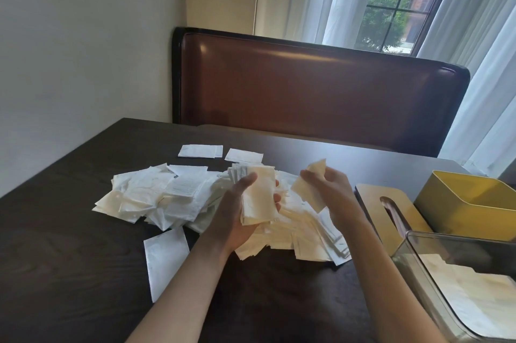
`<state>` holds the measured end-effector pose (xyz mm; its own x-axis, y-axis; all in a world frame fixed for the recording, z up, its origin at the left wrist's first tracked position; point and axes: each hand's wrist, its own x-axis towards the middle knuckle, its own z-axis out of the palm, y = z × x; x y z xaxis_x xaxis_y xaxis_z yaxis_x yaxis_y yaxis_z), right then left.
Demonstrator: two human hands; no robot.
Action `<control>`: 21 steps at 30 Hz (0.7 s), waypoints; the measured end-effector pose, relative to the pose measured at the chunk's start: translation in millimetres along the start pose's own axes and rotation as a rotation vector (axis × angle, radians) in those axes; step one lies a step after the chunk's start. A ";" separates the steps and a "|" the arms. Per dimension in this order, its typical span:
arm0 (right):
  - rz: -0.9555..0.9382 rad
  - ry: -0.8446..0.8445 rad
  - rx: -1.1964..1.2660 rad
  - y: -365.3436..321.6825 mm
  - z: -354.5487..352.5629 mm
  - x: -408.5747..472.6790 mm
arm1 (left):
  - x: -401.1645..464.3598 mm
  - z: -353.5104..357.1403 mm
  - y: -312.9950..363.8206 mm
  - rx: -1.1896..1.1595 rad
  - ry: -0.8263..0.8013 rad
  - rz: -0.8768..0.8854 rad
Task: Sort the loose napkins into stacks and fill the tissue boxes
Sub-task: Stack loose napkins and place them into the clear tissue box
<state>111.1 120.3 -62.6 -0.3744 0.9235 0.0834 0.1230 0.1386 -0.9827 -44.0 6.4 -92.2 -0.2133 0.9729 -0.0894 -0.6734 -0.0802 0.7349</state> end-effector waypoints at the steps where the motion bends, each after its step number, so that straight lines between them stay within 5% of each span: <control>1: -0.008 -0.030 0.023 -9.6 0.3 -4.3 | -0.4 0.6 -0.2 -0.006 -0.004 -0.006; 9: -0.003 -0.312 -0.076 -52.5 30.8 -25.3 | -9.0 2.5 -2.4 0.017 -0.077 -0.027; 13: 0.091 -0.324 -0.313 -50.2 43.2 -24.2 | -10.6 6.8 -2.6 0.017 -0.079 -0.027; 21: 0.010 -0.245 -0.181 -57.8 23.1 -24.1 | -6.8 -0.8 -2.0 0.017 -0.119 -0.112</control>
<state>91.8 81.7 -11.6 -0.5802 0.8144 0.0097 0.2811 0.2115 -0.9361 -41.8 -0.2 -93.6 -0.0520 0.9944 -0.0917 -0.6760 0.0326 0.7362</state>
